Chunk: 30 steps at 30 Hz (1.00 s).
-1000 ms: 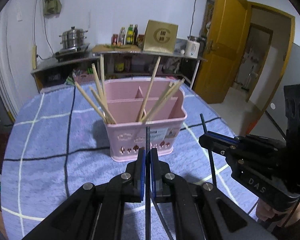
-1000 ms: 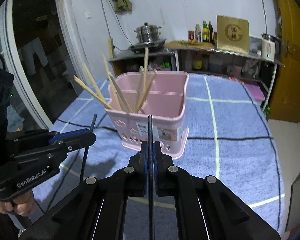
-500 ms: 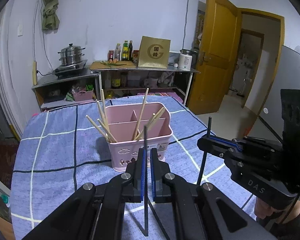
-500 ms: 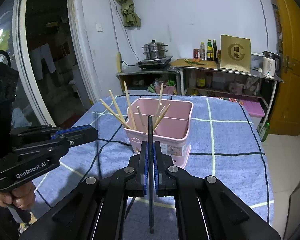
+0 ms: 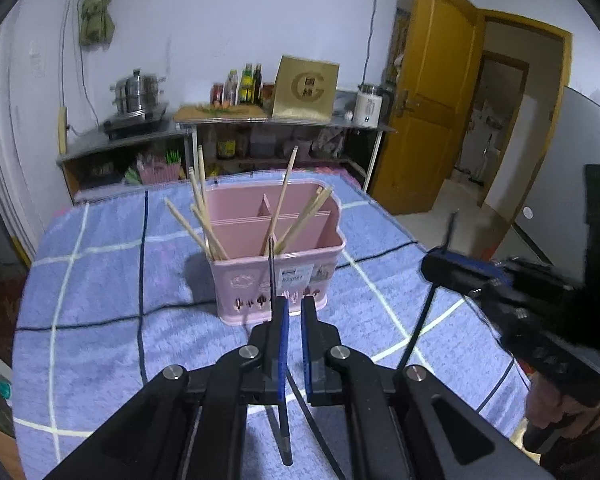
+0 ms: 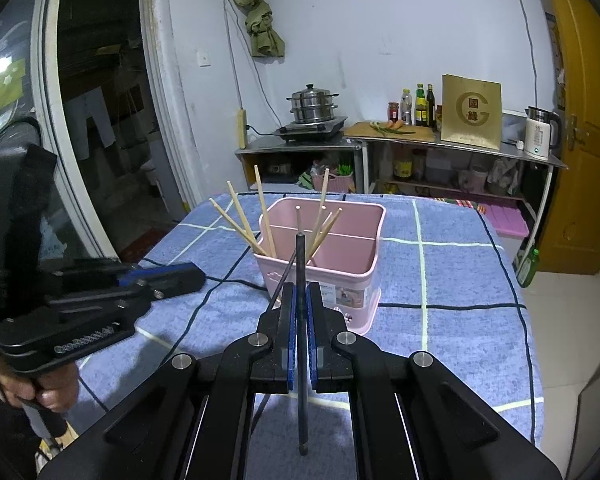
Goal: Organize utensils
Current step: 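Lift both held black chopsticks upright and carry them over the pink basket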
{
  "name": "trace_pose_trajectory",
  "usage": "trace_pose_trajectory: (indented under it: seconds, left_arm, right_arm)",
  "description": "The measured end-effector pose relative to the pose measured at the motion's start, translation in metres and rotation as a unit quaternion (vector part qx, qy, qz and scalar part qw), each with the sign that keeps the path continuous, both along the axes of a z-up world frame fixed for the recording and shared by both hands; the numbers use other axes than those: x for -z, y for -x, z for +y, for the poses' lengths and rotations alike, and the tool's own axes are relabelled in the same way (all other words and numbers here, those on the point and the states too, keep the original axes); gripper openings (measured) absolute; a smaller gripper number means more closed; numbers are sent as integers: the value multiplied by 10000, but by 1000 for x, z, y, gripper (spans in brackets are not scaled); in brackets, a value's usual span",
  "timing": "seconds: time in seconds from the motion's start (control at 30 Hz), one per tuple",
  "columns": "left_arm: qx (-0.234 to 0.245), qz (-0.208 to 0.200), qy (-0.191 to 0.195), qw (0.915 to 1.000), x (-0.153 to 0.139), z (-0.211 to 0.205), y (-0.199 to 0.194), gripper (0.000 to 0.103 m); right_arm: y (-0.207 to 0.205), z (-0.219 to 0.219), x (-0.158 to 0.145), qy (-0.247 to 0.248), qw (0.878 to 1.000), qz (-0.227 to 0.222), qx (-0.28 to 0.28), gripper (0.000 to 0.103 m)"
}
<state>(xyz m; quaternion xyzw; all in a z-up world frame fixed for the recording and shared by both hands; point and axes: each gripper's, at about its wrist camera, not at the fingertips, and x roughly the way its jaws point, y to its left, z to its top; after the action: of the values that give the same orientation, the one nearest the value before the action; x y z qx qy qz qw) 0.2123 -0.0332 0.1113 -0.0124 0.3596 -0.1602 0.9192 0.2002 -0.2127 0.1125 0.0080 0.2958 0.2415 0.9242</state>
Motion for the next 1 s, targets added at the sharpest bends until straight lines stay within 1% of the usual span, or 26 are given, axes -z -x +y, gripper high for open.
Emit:
trace_pose_trajectory:
  seconds: [0.03, 0.1, 0.17, 0.2, 0.37, 0.53, 0.57, 0.63, 0.67, 0.7, 0.83, 1.0]
  left_arm:
    - [-15, 45, -14, 10000, 4, 0, -4, 9]
    - [-57, 164, -18, 9998, 14, 0, -14, 22]
    - [-18, 256, 12, 9997, 22, -1, -23, 29]
    - [-24, 302, -9, 9995, 26, -2, -28, 31]
    - [-32, 495, -163, 9986, 44, -12, -49, 31]
    - [-107, 740, -233, 9969, 57, -18, -74, 31]
    - [-118, 752, -267, 9967, 59, -19, -77, 29]
    - [-129, 779, -330, 9963, 61, -22, -83, 19]
    - [-142, 806, -356, 9960, 63, -23, -85, 10]
    - [-160, 812, -370, 9959, 63, -23, -87, 6]
    - [-150, 687, -312, 9970, 54, -21, -83, 5]
    - [-144, 407, -220, 9988, 30, -14, -68, 5]
  right_arm:
    - [-1, 0, 0, 3, 10000, 3, -6, 4]
    - [-1, -1, 1, 4, 10000, 1, -22, 4]
    - [-1, -1, 1, 3, 10000, -1, -38, 4]
    - [-2, -1, 1, 2, 10000, 0, -44, 4]
    - [-4, -1, 2, 5, 10000, 11, -49, 4]
    - [-9, -2, 3, -9, 10000, 38, -50, 4]
    - [-10, -2, 4, -9, 10000, 43, -46, 4]
    - [-11, -3, 4, -18, 10000, 59, -38, 4]
    - [-12, -3, 5, -22, 10000, 63, -38, 4]
    - [-12, -3, 5, -24, 10000, 66, -37, 4]
    - [-14, -4, 6, -42, 10000, 85, -26, 4]
    - [-14, -2, 6, -46, 10000, 80, -30, 4]
